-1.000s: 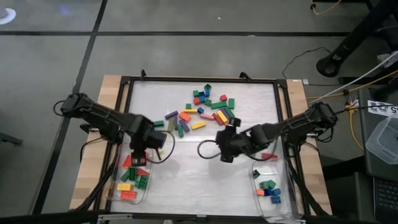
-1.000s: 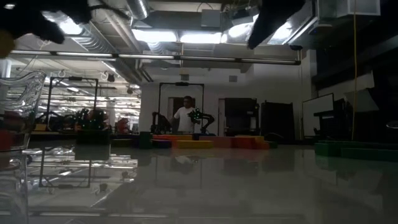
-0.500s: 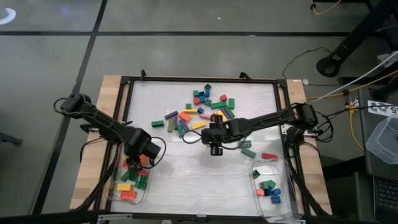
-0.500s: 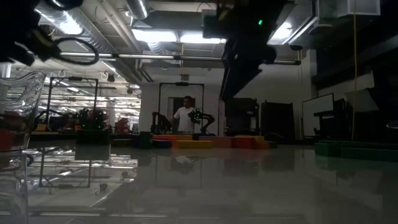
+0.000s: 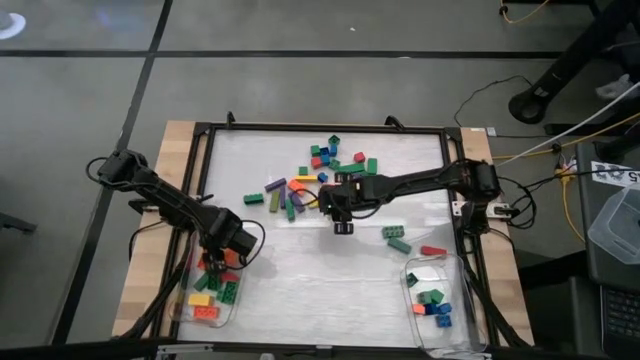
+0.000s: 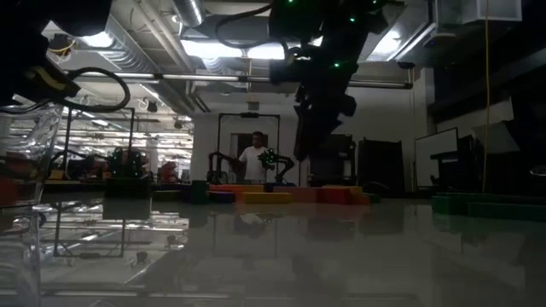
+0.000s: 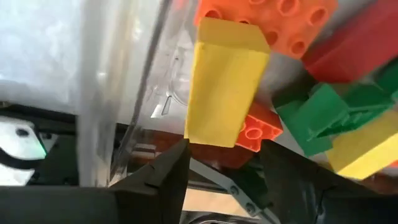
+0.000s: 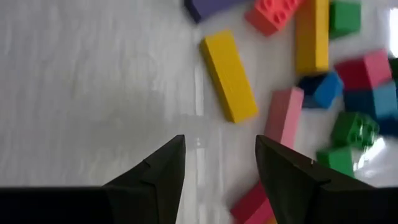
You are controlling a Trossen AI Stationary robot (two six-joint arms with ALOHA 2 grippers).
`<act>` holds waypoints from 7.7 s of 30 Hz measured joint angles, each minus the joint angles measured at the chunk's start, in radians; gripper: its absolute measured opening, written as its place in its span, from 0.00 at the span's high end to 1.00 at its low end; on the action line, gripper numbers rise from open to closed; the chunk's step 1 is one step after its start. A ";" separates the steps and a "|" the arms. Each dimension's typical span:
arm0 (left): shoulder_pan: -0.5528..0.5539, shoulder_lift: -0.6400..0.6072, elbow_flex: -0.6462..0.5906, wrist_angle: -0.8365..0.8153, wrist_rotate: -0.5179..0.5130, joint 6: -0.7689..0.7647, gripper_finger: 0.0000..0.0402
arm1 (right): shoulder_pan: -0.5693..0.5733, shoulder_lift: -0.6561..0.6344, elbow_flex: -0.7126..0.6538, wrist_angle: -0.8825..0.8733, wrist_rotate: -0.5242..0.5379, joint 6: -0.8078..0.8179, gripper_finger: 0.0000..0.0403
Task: Sort blocks by size
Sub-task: Put the large yellow wooden block into the left transparent bin, then put the large pink wooden block into the left transparent bin
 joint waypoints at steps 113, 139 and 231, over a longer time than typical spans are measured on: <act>0.049 -0.009 0.101 0.705 -0.484 0.593 0.90 | -0.067 0.192 0.001 0.743 -0.962 0.273 0.51; -0.168 -0.230 0.169 0.100 -0.315 -0.233 0.63 | -0.247 0.191 0.001 0.385 -0.751 0.183 0.40; 0.092 -0.261 -0.193 1.057 -0.485 -0.024 0.65 | 0.044 0.295 0.230 0.304 -0.598 0.022 0.82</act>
